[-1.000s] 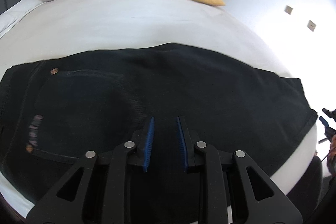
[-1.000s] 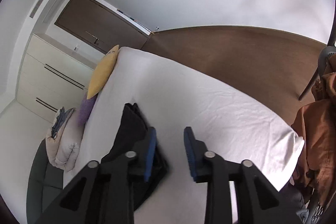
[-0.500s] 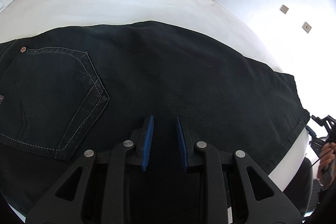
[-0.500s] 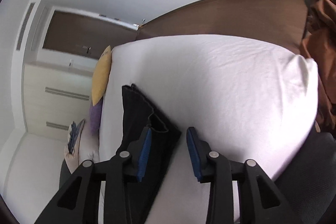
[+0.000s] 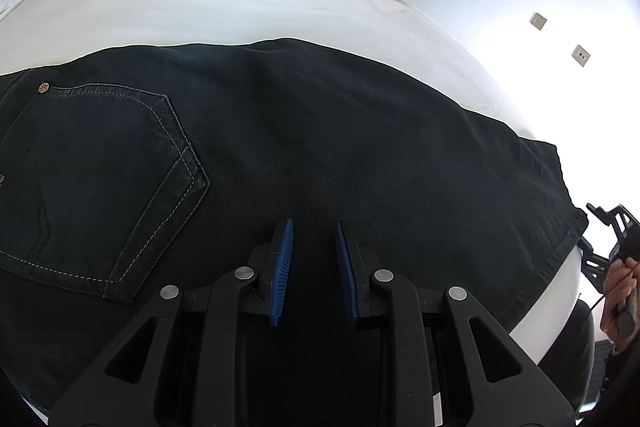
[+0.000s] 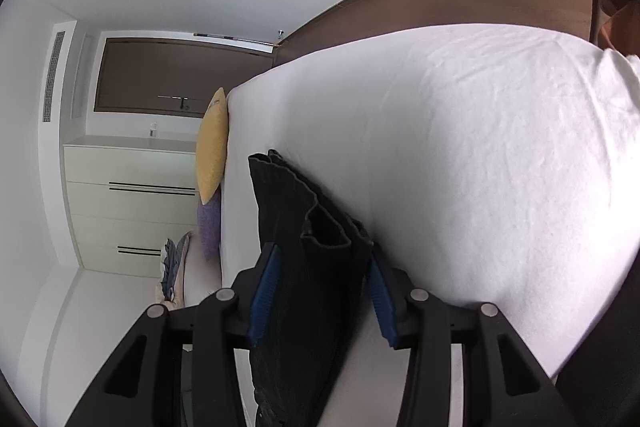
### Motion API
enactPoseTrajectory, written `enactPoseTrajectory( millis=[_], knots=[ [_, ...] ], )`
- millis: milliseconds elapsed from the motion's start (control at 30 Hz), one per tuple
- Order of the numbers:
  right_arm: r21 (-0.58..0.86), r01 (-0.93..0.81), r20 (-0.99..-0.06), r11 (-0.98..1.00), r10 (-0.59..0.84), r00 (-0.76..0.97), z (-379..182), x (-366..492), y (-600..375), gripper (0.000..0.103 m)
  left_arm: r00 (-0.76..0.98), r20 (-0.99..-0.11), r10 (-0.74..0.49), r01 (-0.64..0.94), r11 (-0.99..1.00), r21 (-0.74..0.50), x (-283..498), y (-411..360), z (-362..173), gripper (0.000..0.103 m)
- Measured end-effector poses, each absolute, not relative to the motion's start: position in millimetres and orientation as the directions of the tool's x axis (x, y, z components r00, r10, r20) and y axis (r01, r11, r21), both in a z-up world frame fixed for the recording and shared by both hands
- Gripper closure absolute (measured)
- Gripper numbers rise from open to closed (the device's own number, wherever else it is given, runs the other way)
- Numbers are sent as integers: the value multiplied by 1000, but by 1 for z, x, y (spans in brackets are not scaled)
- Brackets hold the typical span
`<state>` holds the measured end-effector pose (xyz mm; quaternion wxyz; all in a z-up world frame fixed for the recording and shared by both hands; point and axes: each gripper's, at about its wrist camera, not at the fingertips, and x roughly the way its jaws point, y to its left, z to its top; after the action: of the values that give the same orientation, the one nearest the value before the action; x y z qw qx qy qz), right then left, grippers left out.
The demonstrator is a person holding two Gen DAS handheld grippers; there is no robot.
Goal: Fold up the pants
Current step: 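Grasp the leg hems of the black jeans with the right tool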
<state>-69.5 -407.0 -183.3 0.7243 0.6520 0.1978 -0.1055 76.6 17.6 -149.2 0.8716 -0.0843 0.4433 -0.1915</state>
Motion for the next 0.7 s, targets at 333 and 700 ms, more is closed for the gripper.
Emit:
enactPoseTrajectory(
  millis=[333, 700],
  knots=[
    [907, 398, -412, 134, 103, 905, -192, -46, -411, 91, 540, -737, -407, 265, 913, -310, 76, 16, -148, 83],
    [686, 394, -528, 611, 46, 848, -115, -10, -342, 91, 537, -730, -422, 245, 907, -344, 78, 21, -144, 83]
  ],
)
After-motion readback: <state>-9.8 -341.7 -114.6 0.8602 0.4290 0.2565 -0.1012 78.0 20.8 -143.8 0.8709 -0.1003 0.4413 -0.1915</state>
